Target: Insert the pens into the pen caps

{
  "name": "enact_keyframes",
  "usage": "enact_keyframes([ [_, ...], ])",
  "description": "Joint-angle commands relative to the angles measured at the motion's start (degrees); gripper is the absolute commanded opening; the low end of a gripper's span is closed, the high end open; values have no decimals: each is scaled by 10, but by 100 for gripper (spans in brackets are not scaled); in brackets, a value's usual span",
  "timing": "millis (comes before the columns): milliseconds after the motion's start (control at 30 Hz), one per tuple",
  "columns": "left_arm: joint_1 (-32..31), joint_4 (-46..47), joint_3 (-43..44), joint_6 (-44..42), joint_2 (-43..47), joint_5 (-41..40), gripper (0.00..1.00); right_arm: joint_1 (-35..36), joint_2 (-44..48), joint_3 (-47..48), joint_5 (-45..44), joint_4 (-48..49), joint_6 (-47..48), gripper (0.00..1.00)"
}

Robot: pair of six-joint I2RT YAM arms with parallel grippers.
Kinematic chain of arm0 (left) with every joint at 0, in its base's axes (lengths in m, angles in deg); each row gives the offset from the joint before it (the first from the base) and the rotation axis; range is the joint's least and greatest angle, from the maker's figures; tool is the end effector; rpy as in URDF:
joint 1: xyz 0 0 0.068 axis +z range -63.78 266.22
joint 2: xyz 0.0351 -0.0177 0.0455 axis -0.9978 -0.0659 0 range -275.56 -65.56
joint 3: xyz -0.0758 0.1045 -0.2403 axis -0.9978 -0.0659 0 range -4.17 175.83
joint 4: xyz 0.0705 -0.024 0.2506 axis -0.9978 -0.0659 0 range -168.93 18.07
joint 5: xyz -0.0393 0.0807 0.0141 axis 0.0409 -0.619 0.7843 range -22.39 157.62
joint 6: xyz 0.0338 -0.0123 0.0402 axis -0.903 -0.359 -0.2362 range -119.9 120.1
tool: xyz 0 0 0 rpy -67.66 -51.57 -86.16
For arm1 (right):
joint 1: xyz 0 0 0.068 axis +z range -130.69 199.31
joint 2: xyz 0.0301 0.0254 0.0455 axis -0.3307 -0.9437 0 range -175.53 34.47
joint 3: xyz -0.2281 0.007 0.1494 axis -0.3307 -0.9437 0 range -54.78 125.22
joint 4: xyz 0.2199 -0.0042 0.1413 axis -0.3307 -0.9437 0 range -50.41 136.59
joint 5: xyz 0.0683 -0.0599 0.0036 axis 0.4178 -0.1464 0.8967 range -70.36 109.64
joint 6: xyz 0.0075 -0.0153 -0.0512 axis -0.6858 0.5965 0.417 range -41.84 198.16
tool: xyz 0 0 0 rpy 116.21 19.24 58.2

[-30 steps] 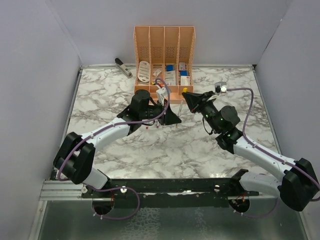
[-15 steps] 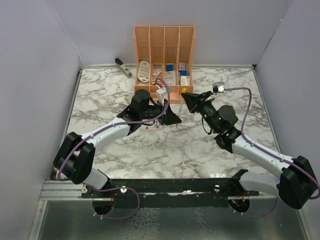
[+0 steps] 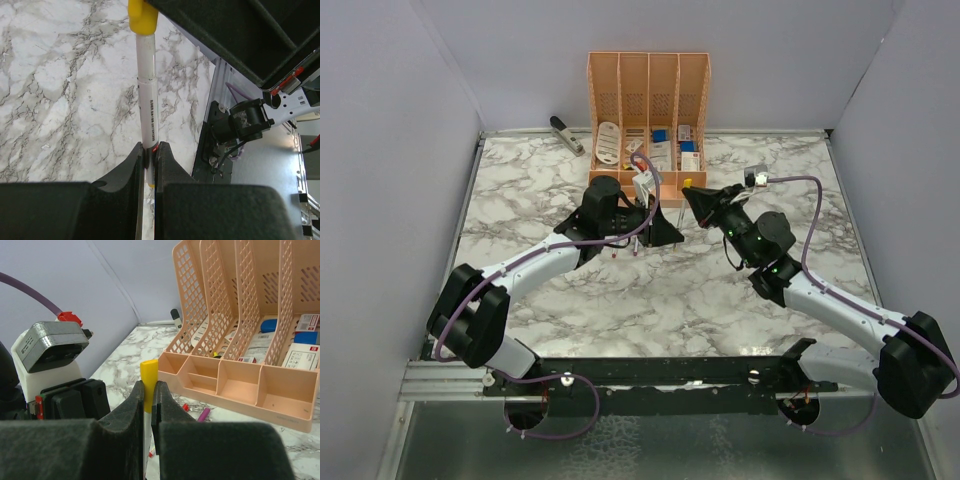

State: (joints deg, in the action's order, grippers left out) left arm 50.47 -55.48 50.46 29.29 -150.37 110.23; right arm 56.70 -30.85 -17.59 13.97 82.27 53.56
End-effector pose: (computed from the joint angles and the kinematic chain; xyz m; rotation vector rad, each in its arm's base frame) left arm 0.2581 -0.2155 0.2813 0.6949 1.8782 -1.4373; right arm 0.2108 0.1566 0.3051 -0.0821 1.4891 0.8119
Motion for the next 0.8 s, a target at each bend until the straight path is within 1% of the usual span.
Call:
enact_keyframes([
  [0, -4, 23, 15, -2, 3, -4, 0, 1, 4, -8, 7, -4, 2, 1],
  [500, -3, 19, 44, -4, 2, -53, 0, 1, -12, 5, 50, -63, -21, 1],
  [667, -2, 12, 64, -7, -1, -83, 0, 1, -33, 30, 84, -118, -16, 1],
  [767, -2, -11, 87, -23, -1, -113, 0, 1, -47, 39, 99, -147, -15, 1],
])
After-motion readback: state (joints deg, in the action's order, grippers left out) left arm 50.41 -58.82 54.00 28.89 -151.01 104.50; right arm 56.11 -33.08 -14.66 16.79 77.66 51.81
